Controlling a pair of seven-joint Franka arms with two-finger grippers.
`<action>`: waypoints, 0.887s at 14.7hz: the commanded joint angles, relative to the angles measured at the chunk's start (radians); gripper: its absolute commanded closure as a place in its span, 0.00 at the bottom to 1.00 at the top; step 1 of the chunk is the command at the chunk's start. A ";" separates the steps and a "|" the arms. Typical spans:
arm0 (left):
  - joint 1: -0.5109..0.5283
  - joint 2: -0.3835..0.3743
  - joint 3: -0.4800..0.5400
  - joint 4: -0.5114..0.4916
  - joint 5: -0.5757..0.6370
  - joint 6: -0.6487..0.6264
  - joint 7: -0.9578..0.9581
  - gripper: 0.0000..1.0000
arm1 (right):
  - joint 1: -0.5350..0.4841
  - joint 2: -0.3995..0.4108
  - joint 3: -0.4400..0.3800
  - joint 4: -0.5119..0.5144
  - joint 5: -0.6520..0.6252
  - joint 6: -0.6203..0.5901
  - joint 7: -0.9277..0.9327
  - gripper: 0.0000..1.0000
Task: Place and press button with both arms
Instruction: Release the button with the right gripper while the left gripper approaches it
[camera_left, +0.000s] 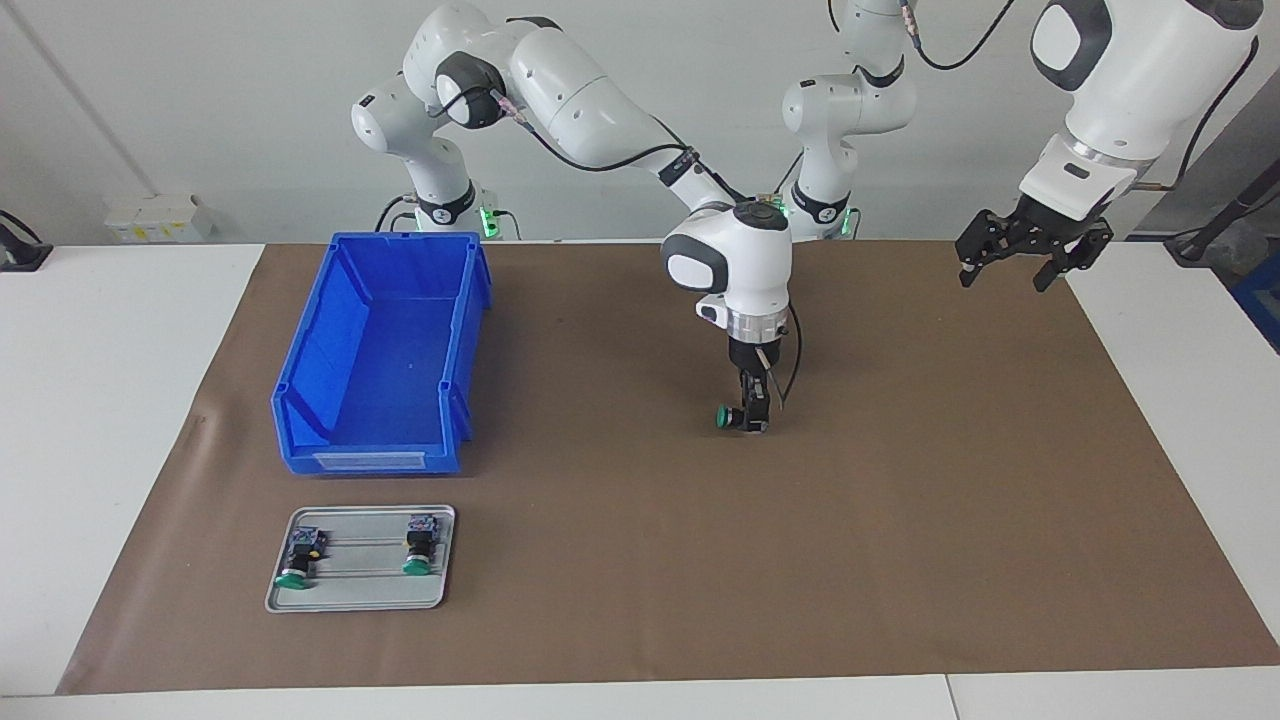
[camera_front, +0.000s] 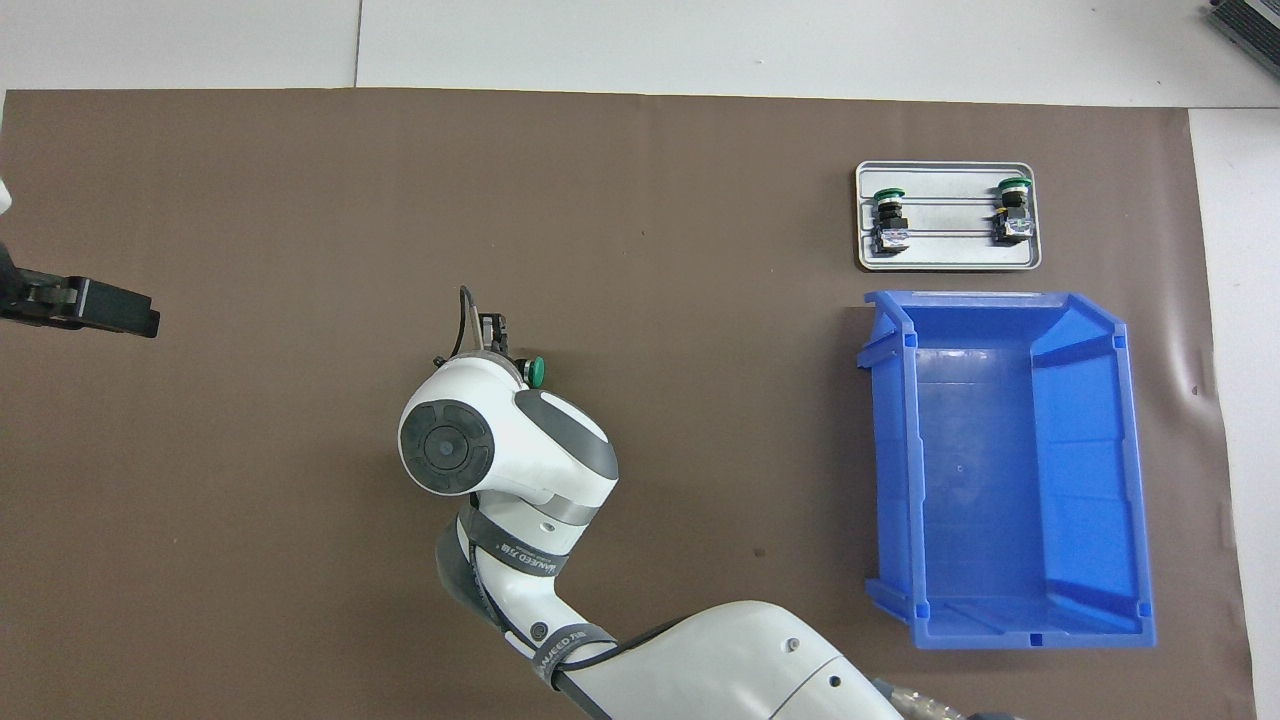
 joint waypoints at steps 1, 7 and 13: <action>-0.034 -0.032 -0.002 -0.049 0.020 0.069 0.023 0.00 | -0.043 -0.116 0.005 -0.036 -0.017 -0.060 -0.170 0.00; -0.115 -0.037 -0.005 -0.109 0.017 0.217 0.256 0.01 | -0.241 -0.409 0.006 -0.237 0.039 -0.094 -0.711 0.00; -0.183 -0.045 -0.008 -0.178 -0.061 0.353 0.554 0.00 | -0.500 -0.522 0.006 -0.244 0.167 -0.273 -1.415 0.00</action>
